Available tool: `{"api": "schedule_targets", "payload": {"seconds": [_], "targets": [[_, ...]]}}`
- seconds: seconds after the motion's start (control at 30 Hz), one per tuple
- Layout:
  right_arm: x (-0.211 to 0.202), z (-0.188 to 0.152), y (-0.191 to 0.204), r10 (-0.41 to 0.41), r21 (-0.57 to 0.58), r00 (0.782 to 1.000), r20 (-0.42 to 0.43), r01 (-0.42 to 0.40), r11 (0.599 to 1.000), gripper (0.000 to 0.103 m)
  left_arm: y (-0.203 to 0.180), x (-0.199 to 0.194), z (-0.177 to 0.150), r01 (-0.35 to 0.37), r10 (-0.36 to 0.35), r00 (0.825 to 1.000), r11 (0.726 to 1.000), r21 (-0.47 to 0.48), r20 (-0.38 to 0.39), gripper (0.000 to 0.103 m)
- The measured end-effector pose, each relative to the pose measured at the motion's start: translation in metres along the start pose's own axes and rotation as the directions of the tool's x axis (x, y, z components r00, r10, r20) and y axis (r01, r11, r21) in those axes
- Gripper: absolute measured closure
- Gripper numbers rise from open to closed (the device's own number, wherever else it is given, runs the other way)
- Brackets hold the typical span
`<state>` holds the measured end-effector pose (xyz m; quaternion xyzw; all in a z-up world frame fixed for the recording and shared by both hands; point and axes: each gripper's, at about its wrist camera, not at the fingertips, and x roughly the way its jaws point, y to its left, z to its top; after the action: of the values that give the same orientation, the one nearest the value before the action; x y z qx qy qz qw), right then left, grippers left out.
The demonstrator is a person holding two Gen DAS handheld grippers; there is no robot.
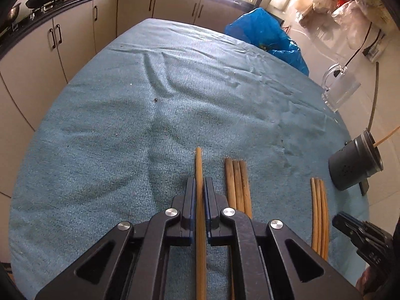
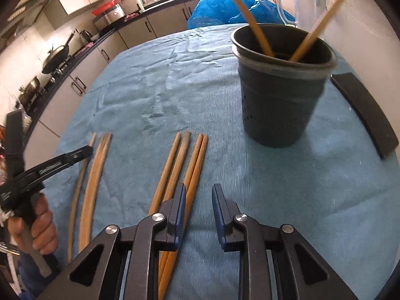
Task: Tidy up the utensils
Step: 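Lift the chopstick with the left tool and carry it over the holder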
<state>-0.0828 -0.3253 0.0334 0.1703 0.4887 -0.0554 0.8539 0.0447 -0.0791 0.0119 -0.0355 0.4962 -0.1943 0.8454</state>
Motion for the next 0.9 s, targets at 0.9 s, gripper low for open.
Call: {"api": "schedule_targets", "payload": {"seconds": [0.9], "targets": [[0.013,0.024,0.003,-0.12,-0.069,0.992,-0.033,0.118,0.991,0.096,-0.003,-0.001,-0.005,0.01,-0.011,1.0,1.0,0.028,0.024,0.097]]}}
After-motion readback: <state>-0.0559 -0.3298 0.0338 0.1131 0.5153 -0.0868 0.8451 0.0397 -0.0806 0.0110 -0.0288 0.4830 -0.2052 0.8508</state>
